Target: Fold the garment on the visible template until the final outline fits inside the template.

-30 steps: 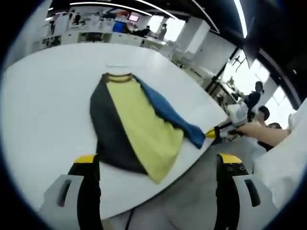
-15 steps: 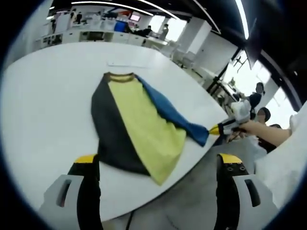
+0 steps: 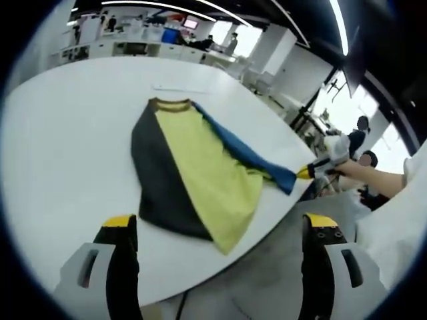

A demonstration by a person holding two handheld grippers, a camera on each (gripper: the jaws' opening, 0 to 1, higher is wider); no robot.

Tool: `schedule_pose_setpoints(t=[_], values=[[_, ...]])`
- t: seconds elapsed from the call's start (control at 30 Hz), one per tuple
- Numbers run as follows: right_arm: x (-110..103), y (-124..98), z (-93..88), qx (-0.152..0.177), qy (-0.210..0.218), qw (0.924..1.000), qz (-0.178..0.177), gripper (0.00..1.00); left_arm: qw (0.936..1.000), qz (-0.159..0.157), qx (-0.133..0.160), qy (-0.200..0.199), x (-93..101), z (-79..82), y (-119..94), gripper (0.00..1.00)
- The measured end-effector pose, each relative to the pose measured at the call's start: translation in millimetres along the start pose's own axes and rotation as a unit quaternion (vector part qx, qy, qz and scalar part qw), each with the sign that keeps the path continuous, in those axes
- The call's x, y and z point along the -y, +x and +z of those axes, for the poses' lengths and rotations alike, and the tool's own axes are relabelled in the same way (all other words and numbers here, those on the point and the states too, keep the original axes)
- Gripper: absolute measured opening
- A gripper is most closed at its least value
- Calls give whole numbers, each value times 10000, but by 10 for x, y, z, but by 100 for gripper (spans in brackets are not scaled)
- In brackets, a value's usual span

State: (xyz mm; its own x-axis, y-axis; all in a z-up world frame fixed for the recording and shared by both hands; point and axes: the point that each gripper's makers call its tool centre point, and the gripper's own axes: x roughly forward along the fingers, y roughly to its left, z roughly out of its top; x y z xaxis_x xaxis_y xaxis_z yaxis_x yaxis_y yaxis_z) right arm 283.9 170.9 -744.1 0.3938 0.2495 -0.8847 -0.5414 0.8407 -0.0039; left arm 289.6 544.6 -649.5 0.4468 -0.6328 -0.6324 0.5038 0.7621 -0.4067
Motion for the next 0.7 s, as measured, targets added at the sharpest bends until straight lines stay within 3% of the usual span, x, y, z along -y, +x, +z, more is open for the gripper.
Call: schedule_pose_setpoints(t=[0.7], values=[[381,-33,-61,-410,-364,9983,-209,2,9999,18,66,-125,-40,-45,-10,99]])
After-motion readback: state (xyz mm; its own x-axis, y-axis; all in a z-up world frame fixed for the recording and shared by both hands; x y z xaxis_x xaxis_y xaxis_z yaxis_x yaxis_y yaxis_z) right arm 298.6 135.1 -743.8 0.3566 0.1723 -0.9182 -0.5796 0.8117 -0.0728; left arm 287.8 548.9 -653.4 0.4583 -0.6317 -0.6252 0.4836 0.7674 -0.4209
